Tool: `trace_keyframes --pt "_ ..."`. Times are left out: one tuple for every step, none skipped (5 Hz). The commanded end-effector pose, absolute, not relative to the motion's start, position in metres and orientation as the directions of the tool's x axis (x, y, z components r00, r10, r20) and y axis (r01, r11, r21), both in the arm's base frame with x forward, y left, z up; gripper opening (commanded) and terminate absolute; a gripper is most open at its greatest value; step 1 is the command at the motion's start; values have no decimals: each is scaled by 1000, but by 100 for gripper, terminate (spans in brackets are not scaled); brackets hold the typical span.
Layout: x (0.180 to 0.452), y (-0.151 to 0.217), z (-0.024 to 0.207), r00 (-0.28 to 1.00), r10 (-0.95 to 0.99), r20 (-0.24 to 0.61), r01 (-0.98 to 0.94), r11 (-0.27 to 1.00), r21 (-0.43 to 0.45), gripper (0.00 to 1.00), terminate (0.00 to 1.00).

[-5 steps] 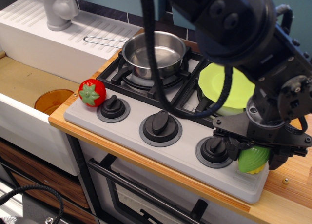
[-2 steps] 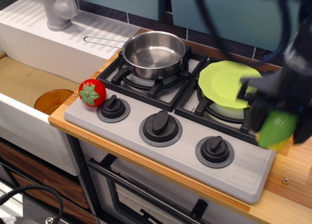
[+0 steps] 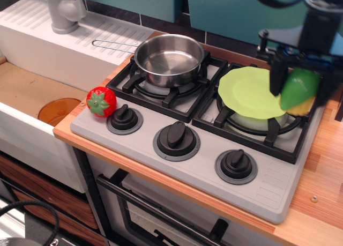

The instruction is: Put corncob on plate and strawberry in pot or pan on stove

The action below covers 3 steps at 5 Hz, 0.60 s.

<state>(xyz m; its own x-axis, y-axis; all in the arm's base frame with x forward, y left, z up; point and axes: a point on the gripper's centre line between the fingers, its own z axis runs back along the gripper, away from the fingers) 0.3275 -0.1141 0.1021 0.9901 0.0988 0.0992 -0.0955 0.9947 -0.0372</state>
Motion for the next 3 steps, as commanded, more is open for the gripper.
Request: trace_keyframes --pt "361 -90 99 984 87 159 -72 993 -99 0 0" --pt "365 -87 92 981 91 171 -73 991 -112 0 0" --pt "368 -88 86 979 98 181 -77 990 -122 0 0"
